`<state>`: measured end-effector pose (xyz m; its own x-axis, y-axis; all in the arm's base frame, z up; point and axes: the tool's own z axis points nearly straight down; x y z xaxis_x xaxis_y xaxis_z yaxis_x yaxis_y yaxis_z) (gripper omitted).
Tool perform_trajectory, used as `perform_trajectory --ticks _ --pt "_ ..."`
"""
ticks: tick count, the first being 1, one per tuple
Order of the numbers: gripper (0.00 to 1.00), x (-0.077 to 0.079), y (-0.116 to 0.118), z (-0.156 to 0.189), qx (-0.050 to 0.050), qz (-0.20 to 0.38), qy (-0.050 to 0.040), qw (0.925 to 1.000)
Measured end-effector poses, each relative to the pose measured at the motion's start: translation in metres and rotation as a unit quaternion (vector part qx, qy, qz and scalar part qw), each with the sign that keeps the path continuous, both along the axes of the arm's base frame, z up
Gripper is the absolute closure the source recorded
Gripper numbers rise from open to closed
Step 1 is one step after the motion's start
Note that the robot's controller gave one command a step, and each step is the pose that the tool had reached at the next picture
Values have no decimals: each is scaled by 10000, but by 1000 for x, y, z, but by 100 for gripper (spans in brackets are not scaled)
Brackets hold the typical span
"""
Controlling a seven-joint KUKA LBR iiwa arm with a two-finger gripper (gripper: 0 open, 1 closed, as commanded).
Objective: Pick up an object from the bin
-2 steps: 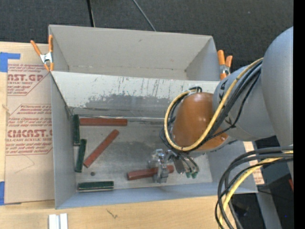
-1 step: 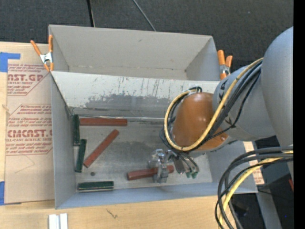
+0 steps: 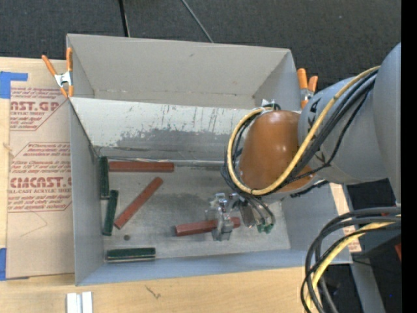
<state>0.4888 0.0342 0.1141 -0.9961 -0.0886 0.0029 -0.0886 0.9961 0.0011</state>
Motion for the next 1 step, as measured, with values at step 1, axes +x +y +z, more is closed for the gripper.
perform_trajectory --ticks 1 --pt "100 -7 4 57 -2 -136 11 9999"
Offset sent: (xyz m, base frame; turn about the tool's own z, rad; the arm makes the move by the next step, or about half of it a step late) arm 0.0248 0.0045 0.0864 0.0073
